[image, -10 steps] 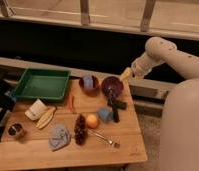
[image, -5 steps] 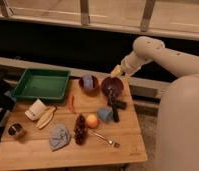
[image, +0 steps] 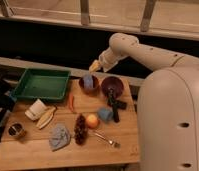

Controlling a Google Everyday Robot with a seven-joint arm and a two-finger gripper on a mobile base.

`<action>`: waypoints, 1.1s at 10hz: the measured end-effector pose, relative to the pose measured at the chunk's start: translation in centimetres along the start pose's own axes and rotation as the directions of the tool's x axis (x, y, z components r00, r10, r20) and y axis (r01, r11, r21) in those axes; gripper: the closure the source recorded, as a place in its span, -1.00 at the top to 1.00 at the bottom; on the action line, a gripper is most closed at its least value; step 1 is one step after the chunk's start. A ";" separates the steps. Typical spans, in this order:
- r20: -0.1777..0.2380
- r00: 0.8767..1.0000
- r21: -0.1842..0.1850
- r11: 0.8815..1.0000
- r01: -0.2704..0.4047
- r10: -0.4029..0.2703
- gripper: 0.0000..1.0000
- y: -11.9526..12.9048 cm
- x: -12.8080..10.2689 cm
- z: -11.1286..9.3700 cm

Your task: Place sponge in red bowl

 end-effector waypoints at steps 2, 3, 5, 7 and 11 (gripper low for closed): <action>0.000 1.000 0.004 1.000 -0.004 0.004 0.23 -0.4 0.1 -0.2; -0.002 1.000 0.001 1.000 0.000 0.000 0.23 -0.1 0.1 0.0; -0.009 1.000 0.023 1.000 -0.007 0.007 0.23 -0.6 0.1 0.3; -0.030 1.000 0.024 1.000 -0.004 0.005 0.23 -0.3 0.0 3.1; -0.060 0.998 0.029 0.999 0.019 -0.017 0.23 0.3 -0.9 8.9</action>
